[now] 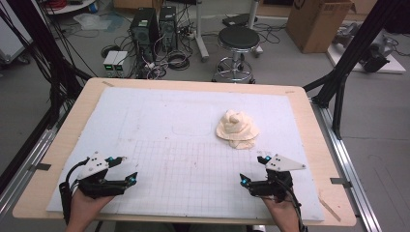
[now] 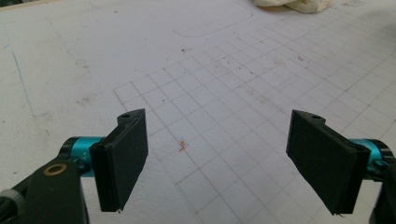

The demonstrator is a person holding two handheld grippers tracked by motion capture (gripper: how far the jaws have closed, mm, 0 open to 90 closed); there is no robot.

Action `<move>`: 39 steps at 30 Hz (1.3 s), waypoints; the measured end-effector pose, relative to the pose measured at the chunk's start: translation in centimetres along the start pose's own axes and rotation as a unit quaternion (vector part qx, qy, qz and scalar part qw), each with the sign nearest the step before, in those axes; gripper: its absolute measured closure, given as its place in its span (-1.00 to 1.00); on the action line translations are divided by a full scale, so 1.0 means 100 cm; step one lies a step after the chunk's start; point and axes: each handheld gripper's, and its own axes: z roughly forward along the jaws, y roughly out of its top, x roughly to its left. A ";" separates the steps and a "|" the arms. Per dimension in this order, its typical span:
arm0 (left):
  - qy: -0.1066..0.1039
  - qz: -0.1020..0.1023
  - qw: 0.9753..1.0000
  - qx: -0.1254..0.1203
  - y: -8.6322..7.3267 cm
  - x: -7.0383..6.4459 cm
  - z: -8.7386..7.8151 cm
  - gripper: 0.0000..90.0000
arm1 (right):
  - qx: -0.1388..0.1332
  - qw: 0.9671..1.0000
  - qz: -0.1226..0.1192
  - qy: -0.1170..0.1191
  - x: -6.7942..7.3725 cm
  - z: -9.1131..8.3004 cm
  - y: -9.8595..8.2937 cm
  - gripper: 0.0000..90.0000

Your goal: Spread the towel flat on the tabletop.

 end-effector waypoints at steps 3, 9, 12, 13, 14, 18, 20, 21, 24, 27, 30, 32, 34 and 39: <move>0.000 0.000 1.000 -0.001 0.000 0.001 0.001 -0.53 | -0.001 1.000 0.000 -0.002 -0.001 0.000 0.000 -0.77; 0.001 0.000 1.000 -0.001 0.000 0.000 0.001 -0.53 | 0.000 1.000 -0.001 -0.001 -0.001 0.001 0.000 -0.77; 0.000 0.000 1.000 -0.001 0.000 0.000 0.001 -0.53 | -0.002 1.000 -0.001 0.000 0.000 0.001 0.000 -0.77; -0.001 0.001 1.000 0.000 0.000 0.000 0.001 -0.53 | -0.003 1.000 -0.001 0.001 0.000 0.001 0.000 -0.77; -0.001 0.001 1.000 -0.001 0.000 0.000 0.001 -0.53 | -0.002 1.000 -0.001 0.000 -0.001 0.001 -0.001 -0.77; -0.003 0.001 1.000 0.000 0.000 -0.001 0.002 -0.53 | -0.003 1.000 0.000 -0.001 -0.001 0.001 -0.001 -0.77; -0.002 0.002 1.000 0.000 0.000 -0.001 0.002 -0.53 | -0.005 1.000 0.001 -0.001 -0.001 0.001 -0.001 -0.77; -0.002 0.002 1.000 -0.001 0.000 -0.002 0.002 -0.53 | -0.004 1.000 0.002 -0.001 -0.001 0.001 -0.001 -0.77; -0.003 0.003 1.000 -0.002 0.000 -0.002 0.002 -0.53 | -0.004 1.000 0.003 -0.003 -0.001 0.002 -0.001 -0.77; -0.003 0.003 1.000 -0.001 0.000 -0.001 0.002 -0.53 | -0.002 1.000 0.002 -0.006 -0.002 0.002 0.000 -0.77; 0.000 0.001 1.000 0.000 -0.001 0.000 0.001 -0.53 | -0.006 1.000 0.005 -0.007 -0.005 0.002 0.001 -0.77; 0.002 -0.001 1.000 -0.001 -0.002 0.000 0.001 -0.53 | -0.007 1.000 0.007 -0.003 -0.008 0.003 0.003 -0.77; 0.003 -0.003 1.000 -0.003 -0.002 0.000 0.000 -0.53 | -0.007 1.000 0.008 -0.004 -0.010 0.003 0.005 -0.77; 0.005 -0.005 1.000 -0.004 -0.003 0.002 -0.001 -0.53 | -0.002 1.000 0.014 -0.003 -0.024 0.010 0.017 -0.77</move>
